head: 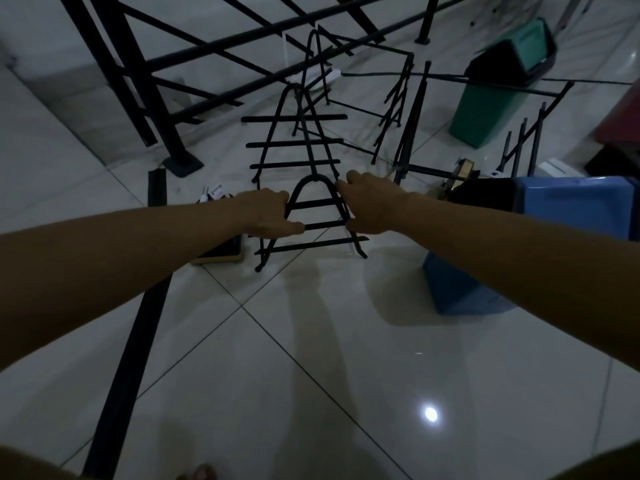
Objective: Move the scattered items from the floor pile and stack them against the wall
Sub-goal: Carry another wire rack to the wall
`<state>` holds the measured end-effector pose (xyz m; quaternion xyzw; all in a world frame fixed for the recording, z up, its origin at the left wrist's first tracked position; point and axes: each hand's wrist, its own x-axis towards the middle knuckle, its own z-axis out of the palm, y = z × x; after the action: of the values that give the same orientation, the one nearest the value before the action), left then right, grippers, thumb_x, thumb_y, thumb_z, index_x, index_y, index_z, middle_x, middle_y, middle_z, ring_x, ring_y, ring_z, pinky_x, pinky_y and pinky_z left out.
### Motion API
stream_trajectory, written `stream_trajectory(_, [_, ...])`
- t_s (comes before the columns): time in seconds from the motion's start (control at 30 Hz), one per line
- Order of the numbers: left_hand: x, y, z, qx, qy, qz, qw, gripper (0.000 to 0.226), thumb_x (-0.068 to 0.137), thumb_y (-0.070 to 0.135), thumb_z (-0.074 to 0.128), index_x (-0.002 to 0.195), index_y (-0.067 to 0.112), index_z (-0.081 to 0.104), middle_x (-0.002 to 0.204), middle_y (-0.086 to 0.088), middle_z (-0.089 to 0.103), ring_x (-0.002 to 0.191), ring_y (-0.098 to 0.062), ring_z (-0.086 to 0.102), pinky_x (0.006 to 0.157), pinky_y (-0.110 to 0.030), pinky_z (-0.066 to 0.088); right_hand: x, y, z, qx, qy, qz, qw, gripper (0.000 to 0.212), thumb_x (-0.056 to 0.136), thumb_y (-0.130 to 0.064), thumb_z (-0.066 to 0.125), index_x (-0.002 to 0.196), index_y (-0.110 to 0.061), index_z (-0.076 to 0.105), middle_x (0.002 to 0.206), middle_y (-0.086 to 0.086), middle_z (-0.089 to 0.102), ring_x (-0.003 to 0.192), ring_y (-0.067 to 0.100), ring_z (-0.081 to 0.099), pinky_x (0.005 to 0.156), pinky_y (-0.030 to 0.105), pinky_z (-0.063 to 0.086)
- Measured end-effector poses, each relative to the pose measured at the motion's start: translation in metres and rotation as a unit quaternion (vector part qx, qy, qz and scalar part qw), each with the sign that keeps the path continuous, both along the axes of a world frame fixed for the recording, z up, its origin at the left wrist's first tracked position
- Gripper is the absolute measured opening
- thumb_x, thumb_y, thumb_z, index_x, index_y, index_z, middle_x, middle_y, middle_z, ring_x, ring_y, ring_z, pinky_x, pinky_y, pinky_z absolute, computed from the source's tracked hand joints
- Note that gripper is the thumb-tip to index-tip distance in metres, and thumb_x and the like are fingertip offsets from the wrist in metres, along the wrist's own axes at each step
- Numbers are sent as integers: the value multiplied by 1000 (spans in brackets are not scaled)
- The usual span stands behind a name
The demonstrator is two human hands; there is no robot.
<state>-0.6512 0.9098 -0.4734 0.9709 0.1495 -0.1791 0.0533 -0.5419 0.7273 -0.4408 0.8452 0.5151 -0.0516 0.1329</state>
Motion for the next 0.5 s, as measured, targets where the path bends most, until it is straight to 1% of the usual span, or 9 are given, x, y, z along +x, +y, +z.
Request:
stream_trajectory(0.03, [-1, -2, -2, 18, 0, -2, 1000, 82, 82, 74, 45, 140, 16, 36, 126, -8, 54, 107, -25, 54, 83, -35, 48, 0, 2, -1, -6, -8, 4, 1000, 82, 86, -43, 67, 149, -11, 24, 138, 16, 40, 122, 33, 47, 93, 45, 44])
stream_trajectory(0.1, [-4, -5, -3, 46, -1, -6, 999, 77, 84, 71, 47, 136, 14, 39, 122, -10, 56, 102, -25, 56, 82, -36, 50, 0, 7, -4, -23, -10, 11, 1000, 90, 83, -49, 69, 150, -15, 19, 136, 15, 46, 119, 32, 51, 91, 44, 44])
stream_trajectory(0.2, [-8, -14, 1, 22, -2, -7, 1000, 52, 93, 44, 53, 127, 6, 45, 115, -16, 58, 91, -28, 57, 76, -35, 49, -3, 12, -9, -79, -8, -4, 997, 105, 79, -62, 67, 154, -17, 9, 138, 14, 48, 121, 31, 53, 88, 41, 47])
stream_trajectory(0.27, [-9, -17, 1, -7, -12, 2, 1000, 48, 94, 35, 54, 129, 4, 44, 111, -16, 58, 88, -28, 57, 71, -33, 47, -6, 13, -18, -106, -10, -21, 994, 105, 80, -70, 59, 154, -15, 9, 137, 13, 50, 120, 31, 53, 87, 39, 47])
stream_trajectory(0.3, [-9, -17, 0, -15, -17, 2, 1000, 51, 93, 35, 53, 135, 8, 40, 112, -14, 57, 86, -26, 55, 70, -32, 46, -6, 13, -23, -97, 13, -34, 995, 99, 83, -69, 57, 153, -15, 13, 134, 13, 51, 116, 31, 55, 85, 38, 47])
stream_trajectory(0.37, [-9, -13, -2, -17, -26, 0, 1000, 61, 93, 37, 53, 145, 14, 30, 117, -13, 55, 88, -24, 54, 73, -31, 47, -5, 14, -30, -44, 100, -68, 992, 79, 91, -53, 58, 149, -14, 21, 127, 15, 54, 103, 29, 56, 78, 37, 47])
stream_trajectory(0.4, [-9, -11, -5, -12, -31, -2, 999, 63, 94, 38, 52, 146, 16, 27, 118, -13, 55, 92, -25, 56, 76, -33, 49, -3, 14, -32, -19, 142, -80, 986, 74, 93, -44, 58, 150, -16, 20, 124, 15, 54, 96, 27, 55, 74, 35, 46])
stream_trajectory(0.43, [-9, -9, -7, -6, -40, -5, 999, 63, 94, 38, 51, 147, 16, 26, 116, -13, 56, 93, -27, 58, 76, -34, 50, -3, 16, -34, -3, 172, -84, 982, 76, 93, -38, 58, 152, -19, 14, 123, 15, 54, 93, 26, 53, 72, 34, 43])
stream_trajectory(0.5, [-10, -7, -10, 0, -66, -6, 998, 60, 95, 37, 49, 147, 16, 28, 110, -13, 59, 91, -29, 59, 71, -33, 49, -1, 19, -38, 14, 182, -75, 980, 85, 93, -32, 58, 155, -27, -1, 124, 17, 52, 97, 29, 56, 73, 34, 41])
